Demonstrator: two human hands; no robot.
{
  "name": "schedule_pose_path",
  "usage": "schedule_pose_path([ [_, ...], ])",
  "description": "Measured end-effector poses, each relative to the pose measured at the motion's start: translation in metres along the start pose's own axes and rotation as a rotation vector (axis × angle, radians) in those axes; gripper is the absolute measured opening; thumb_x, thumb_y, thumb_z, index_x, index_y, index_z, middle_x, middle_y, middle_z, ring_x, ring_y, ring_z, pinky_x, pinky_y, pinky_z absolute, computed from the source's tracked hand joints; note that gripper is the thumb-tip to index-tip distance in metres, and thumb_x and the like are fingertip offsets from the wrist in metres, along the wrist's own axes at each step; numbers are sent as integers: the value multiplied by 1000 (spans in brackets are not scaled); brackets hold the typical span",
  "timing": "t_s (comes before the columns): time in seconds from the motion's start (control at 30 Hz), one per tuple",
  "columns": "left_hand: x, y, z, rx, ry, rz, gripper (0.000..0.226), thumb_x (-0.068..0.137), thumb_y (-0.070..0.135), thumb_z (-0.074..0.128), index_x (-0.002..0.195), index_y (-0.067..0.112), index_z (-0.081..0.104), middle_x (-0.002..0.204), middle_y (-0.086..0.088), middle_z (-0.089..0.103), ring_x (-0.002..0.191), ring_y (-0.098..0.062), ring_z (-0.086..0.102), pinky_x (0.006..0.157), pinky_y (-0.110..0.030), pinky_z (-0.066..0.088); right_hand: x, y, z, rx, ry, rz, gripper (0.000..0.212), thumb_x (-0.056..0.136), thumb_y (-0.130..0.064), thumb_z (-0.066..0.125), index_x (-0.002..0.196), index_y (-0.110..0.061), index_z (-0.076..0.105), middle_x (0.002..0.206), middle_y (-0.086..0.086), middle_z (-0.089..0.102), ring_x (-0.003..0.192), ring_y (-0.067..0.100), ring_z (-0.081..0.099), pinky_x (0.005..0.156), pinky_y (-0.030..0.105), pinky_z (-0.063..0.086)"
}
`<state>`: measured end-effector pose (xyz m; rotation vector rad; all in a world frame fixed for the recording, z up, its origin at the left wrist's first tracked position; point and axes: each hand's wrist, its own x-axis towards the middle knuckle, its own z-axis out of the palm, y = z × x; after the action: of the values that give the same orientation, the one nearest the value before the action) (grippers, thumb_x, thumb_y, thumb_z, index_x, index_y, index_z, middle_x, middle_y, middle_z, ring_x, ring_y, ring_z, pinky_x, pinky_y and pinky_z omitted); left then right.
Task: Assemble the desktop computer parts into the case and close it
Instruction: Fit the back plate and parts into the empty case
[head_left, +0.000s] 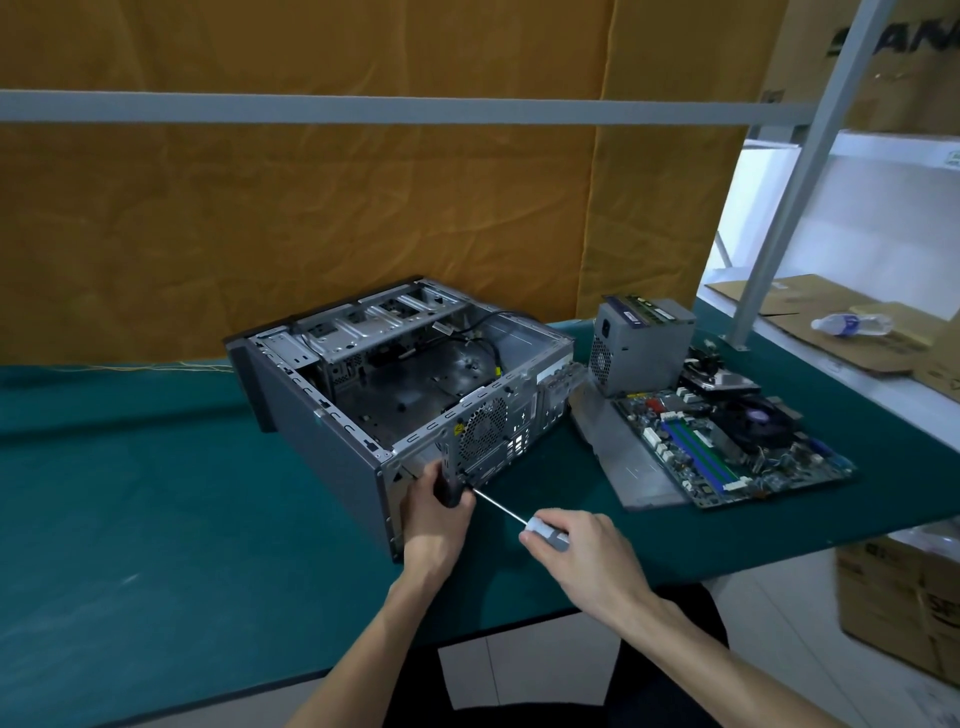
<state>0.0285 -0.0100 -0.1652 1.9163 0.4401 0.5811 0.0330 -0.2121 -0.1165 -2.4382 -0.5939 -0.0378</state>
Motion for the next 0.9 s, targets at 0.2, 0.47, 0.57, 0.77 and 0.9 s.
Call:
schedule_pose_path([
  [0.2, 1, -1, 1, -11, 5, -17, 31, 88, 14, 70, 108, 34, 57, 87, 24, 66, 83, 20, 58, 69, -5, 41, -3, -4, 4, -46, 46, -6, 29, 92, -52, 61, 79, -26, 55, 67, -8, 57, 65, 13, 54, 59, 30, 45],
  [0.47, 0, 0, 1, 22, 7, -13, 46, 87, 15, 74, 115, 40, 48, 92, 36, 54, 86, 33, 49, 71, 7, 34, 4, -8, 9, 67, -89, 32, 40, 96, -42, 61, 73, -11, 50, 59, -7, 46, 50, 12, 39, 50, 32, 33],
  [0.57, 0, 0, 2, 27, 28, 1, 44, 85, 13, 75, 111, 37, 50, 88, 37, 53, 83, 36, 47, 69, 9, 33, 15, -8, -2, 481, -299, 275, 38, 97, -39, 63, 73, -10, 61, 59, 1, 50, 40, 13, 35, 41, 23, 24],
  [0.77, 2, 1, 2, 63, 38, -17, 39, 85, 14, 75, 109, 33, 51, 84, 29, 55, 79, 32, 49, 67, 7, 35, 30, -4, -18, 733, -525, 563, 42, 97, -45, 66, 108, -5, 73, 64, 2, 55, 43, 11, 39, 37, 20, 24],
  [0.9, -1, 4, 2, 64, 15, -29, 39, 87, 15, 75, 110, 36, 51, 88, 23, 61, 80, 22, 56, 68, 1, 38, 24, -3, -13, 592, -464, 451, 39, 96, -46, 65, 103, -8, 71, 62, 0, 57, 42, 11, 41, 38, 22, 27],
])
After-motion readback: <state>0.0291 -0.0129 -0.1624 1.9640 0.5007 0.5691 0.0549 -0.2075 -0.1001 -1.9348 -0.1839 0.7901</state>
